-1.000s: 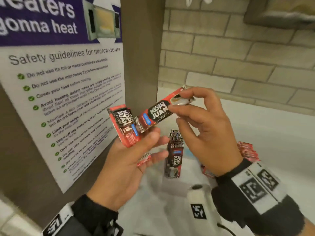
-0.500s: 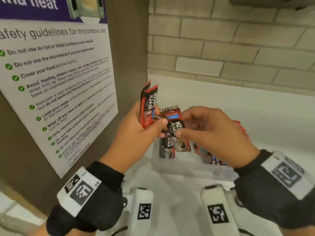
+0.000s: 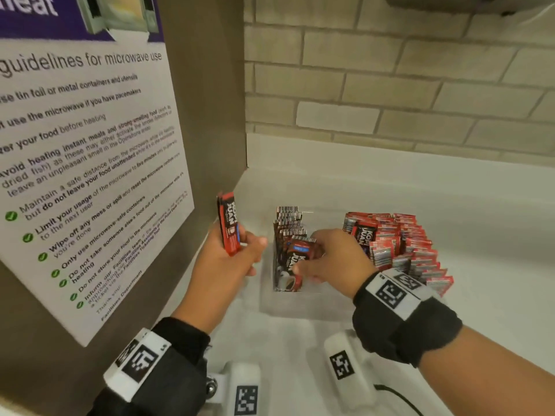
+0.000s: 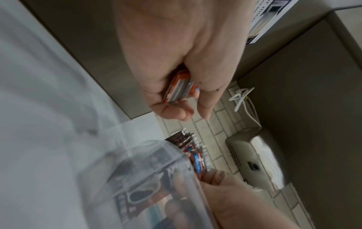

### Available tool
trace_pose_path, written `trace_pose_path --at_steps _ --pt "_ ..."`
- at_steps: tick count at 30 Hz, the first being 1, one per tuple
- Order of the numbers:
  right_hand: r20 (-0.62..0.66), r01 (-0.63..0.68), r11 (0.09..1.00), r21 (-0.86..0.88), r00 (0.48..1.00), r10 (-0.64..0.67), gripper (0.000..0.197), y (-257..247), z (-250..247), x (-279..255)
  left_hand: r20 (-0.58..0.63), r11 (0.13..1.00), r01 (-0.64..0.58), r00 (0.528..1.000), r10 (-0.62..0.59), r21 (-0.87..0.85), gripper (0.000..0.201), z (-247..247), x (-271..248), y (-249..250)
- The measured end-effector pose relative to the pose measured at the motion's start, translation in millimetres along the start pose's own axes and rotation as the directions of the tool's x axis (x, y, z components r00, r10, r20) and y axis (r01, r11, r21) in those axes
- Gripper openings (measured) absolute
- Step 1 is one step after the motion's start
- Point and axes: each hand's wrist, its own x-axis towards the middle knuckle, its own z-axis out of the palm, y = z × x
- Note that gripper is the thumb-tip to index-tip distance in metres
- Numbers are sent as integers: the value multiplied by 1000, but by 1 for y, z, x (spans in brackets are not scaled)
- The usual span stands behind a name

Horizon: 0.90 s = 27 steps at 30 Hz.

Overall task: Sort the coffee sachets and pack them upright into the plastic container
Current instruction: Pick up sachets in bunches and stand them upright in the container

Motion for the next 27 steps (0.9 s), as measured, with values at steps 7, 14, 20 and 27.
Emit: trace_pose_path --at_steps 7,14,20,27 --pt "109 -111 987 118 989 98 52 2 4 2 86 995 93 992 -97 40 21 4 -5 -11" --pt "315 -148 971 -186 927 202 89 5 1 7 76 986 129 988 -137 104 29 2 -4 -17" --pt "438 -106 965 -241 875 205 75 -3 1 18 137 976 211 967 -216 51 21 0 8 -17" --pt "314 -31 986 -162 946 82 49 4 25 25 204 937 346 922 -330 -47 36 5 17 -18"
